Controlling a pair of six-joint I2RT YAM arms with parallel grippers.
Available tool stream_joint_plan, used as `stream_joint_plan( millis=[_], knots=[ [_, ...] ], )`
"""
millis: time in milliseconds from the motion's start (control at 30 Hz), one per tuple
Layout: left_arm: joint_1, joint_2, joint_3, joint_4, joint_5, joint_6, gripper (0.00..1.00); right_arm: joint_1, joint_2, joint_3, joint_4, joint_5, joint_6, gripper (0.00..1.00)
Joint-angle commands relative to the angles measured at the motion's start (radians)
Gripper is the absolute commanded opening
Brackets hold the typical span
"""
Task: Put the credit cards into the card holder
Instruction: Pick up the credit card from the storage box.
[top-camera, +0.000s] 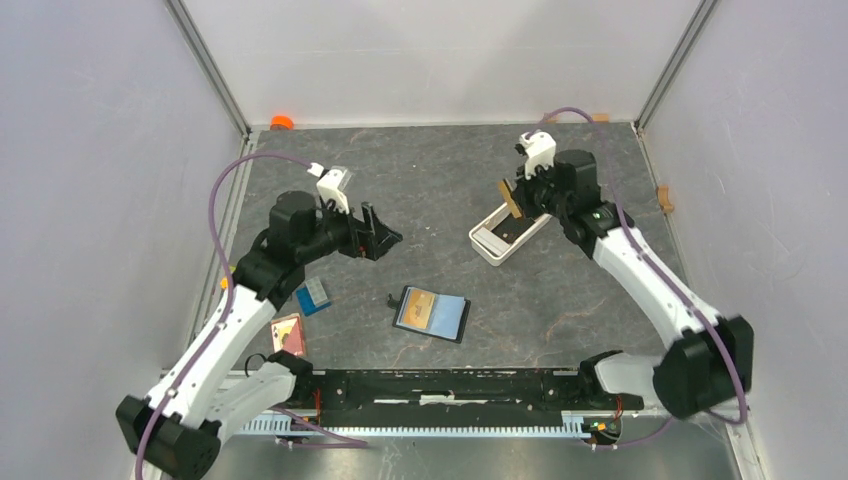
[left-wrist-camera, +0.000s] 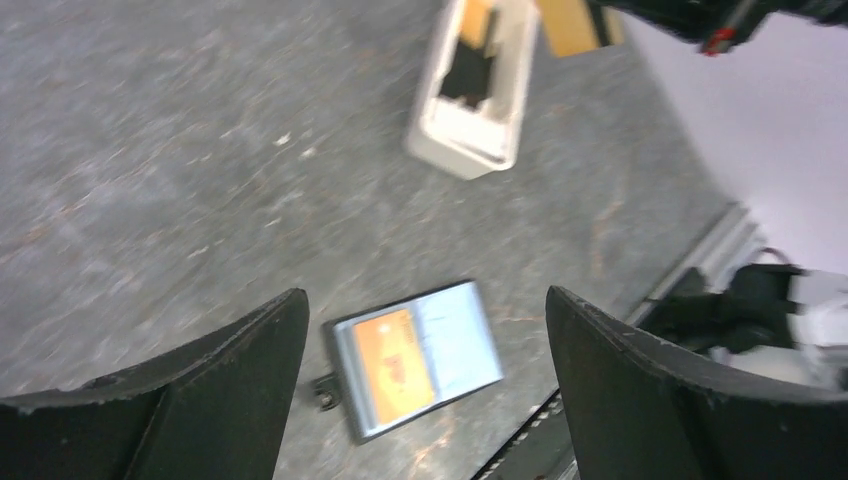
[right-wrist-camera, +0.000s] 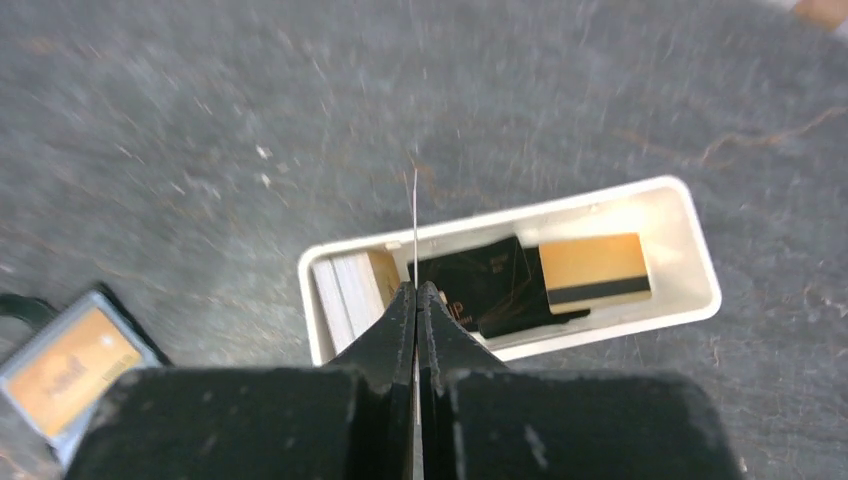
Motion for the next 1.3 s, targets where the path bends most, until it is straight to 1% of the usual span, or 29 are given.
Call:
stream_joint_plan(
  millis=[0,100,167,200,267,367,433,500,633,867,933,1033,1167,1233,1267],
  knots=[
    [0.001,-0.087,-0.086,0.347,0.244,-0.196,0.93,0.003,-0.182,-0.079,0.234,-0.099,0.18,0.0],
    [-0.016,-0.09,-0.161,0.627,0.384,-0.347,0.93,0.011,-0.254,-0.165,0.393,-0.266,0.337,0.0],
    [-0.035,-0.084,-0.194,0.76,0.443,-0.393,0.93,0.027,-0.279,-0.214,0.521,-0.385,0.444,0.0],
    [-0.048,-0.084,-0.205,0.794,0.448,-0.399,0.94,0.044,-0.294,-0.246,0.58,-0.416,0.506,0.0],
    [-0.071,-0.081,-0.22,0.821,0.446,-0.401,0.95,0.079,-0.317,-0.293,0.709,-0.472,0.596,0.0],
    [-0.121,-0.055,-0.23,0.856,0.439,-0.408,0.94,0.156,-0.309,-0.304,0.799,-0.525,0.67,0.0],
    [-0.15,-0.032,-0.223,0.86,0.44,-0.4,0.88,0.202,-0.285,-0.299,0.864,-0.567,0.716,0.0],
    [-0.155,-0.017,-0.22,0.84,0.431,-0.395,0.83,0.232,-0.275,-0.304,0.912,-0.582,0.757,0.0],
    [-0.156,-0.041,-0.248,0.826,0.379,-0.384,0.81,0.255,-0.279,-0.301,0.933,-0.59,0.78,0.0],
    [-0.158,-0.039,-0.244,0.82,0.382,-0.397,0.78,0.262,-0.278,-0.299,0.929,-0.596,0.791,0.0],
    [-0.16,-0.038,-0.244,0.831,0.389,-0.406,0.69,0.263,-0.274,-0.301,0.931,-0.597,0.793,0.0],
    [-0.17,-0.033,-0.249,0.873,0.402,-0.436,0.53,0.264,-0.269,-0.307,0.931,-0.595,0.795,0.0],
    [-0.178,-0.026,-0.273,0.966,0.406,-0.495,0.41,0.263,-0.26,-0.315,0.928,-0.585,0.792,0.0],
    [-0.179,-0.022,-0.291,1.022,0.393,-0.533,0.28,0.263,-0.253,-0.32,0.923,-0.583,0.794,0.0],
    [-0.178,-0.019,-0.301,1.048,0.387,-0.553,0.24,0.263,-0.25,-0.323,0.921,-0.583,0.792,0.0]
  ],
)
